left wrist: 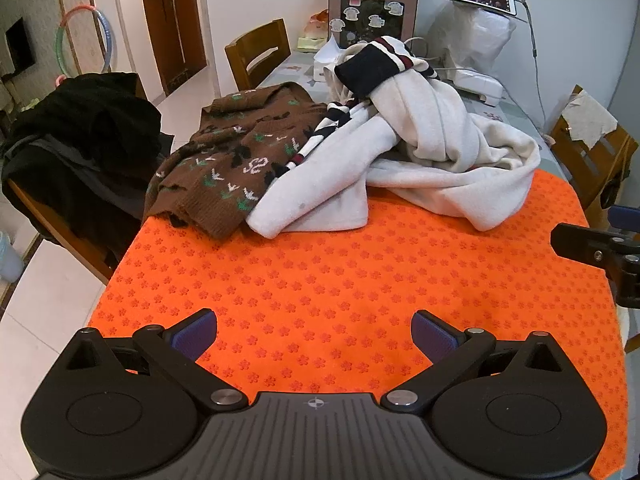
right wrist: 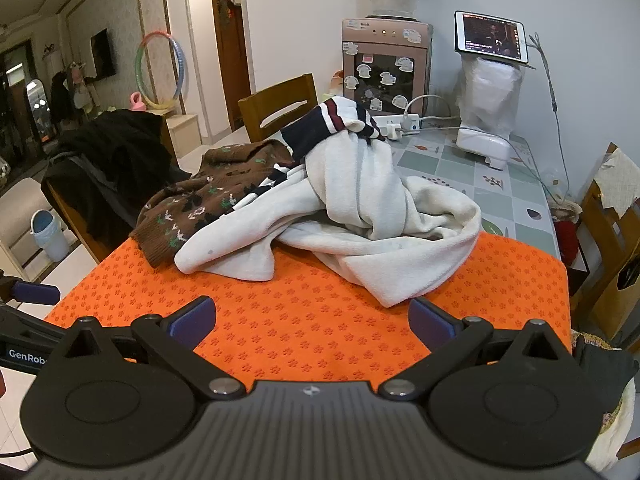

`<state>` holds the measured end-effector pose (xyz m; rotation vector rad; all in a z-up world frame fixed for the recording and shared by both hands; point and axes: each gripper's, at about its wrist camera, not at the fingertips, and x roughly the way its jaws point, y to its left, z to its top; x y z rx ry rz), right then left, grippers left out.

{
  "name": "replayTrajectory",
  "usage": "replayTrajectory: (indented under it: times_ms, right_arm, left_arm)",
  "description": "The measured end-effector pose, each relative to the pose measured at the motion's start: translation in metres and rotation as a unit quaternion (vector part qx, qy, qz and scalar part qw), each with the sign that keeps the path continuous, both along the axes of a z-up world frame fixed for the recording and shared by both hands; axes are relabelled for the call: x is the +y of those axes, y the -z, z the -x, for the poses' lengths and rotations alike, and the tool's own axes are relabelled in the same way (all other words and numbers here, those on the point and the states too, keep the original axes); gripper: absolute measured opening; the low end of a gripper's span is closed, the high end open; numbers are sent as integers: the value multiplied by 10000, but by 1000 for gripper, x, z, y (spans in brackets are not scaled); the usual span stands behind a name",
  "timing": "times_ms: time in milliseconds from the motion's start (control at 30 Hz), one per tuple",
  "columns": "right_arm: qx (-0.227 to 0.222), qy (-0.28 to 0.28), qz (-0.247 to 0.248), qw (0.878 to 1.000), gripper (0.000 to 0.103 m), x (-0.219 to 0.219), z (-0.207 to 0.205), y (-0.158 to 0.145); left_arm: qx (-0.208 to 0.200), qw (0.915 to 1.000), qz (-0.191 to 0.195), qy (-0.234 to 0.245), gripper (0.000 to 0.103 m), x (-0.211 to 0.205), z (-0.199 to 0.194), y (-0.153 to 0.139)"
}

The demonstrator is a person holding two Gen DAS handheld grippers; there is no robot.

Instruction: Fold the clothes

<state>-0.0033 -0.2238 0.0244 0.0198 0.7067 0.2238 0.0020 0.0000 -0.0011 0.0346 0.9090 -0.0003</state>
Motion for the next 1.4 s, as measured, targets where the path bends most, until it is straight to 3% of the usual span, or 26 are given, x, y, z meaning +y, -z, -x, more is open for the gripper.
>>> replayTrajectory:
  times_ms: [1400]
  right_arm:
    - [-27, -24, 66, 10000, 103, 4, 8, -2]
  left_arm:
    - [11, 9999, 85, -124, 103, 4, 6, 3]
